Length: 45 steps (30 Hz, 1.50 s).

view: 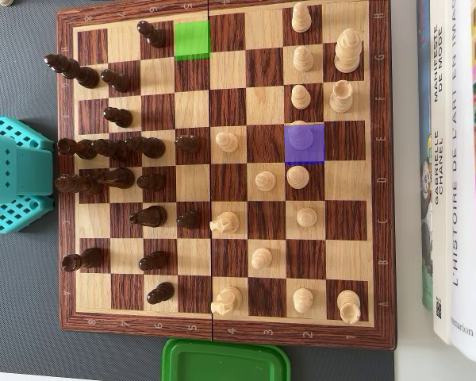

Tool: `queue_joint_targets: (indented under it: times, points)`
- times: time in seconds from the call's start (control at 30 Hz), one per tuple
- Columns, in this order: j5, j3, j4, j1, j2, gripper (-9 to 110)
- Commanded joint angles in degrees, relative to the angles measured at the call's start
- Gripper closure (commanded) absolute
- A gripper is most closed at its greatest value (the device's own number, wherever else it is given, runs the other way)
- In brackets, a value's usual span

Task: Play chess

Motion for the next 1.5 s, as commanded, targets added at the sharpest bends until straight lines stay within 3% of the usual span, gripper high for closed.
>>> queue_joint_targets:
  times: [0.0, 0.87, 1.47]
  points:
    - [-0.18, -2.20, 4.31, 0.18, -0.53, 88]
    - [-0.18, -9.05, 39.99, 0.26, -0.44, 88]
    - [-0.09, -19.16, 74.27, 0.26, -1.05, 88]
